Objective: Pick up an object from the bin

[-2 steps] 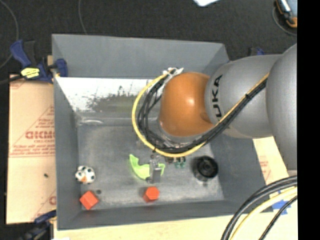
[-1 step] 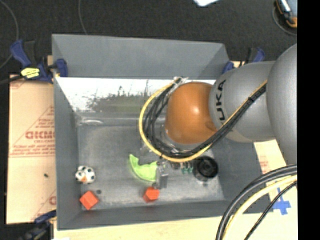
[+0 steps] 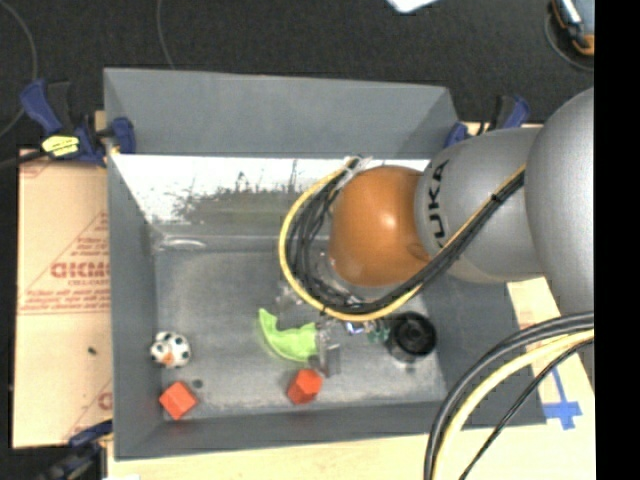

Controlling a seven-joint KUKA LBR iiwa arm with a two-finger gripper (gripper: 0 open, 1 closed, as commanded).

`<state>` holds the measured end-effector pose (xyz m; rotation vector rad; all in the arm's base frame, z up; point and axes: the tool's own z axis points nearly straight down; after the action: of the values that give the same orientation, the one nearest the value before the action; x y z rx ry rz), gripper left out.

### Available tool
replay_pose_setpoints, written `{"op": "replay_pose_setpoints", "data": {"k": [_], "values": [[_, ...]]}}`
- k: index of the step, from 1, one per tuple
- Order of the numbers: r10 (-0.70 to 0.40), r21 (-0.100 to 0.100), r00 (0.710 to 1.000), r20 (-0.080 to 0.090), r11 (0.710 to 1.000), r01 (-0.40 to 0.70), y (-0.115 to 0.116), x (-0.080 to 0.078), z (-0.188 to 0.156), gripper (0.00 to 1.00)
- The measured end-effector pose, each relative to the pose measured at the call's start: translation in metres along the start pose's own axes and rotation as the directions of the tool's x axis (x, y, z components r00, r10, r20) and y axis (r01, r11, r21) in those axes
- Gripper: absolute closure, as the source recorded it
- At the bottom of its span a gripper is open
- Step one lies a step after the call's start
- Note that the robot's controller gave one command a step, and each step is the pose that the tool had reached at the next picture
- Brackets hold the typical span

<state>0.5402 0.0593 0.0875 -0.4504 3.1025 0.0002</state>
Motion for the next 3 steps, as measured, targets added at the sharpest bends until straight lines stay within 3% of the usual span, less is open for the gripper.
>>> {"op": "replay_pose_setpoints", "data": {"k": [1,2,3], "values": [[0.128,0.000,0.992,0.001,0.992,-0.128,-0.028,-0.010,0.016,1.00],[0.130,0.000,0.992,0.001,0.992,-0.130,-0.028,-0.010,0.016,1.00],[0.068,0.001,0.998,0.003,0.998,-0.068,-0.015,-0.004,-0.037,1.00]]}}
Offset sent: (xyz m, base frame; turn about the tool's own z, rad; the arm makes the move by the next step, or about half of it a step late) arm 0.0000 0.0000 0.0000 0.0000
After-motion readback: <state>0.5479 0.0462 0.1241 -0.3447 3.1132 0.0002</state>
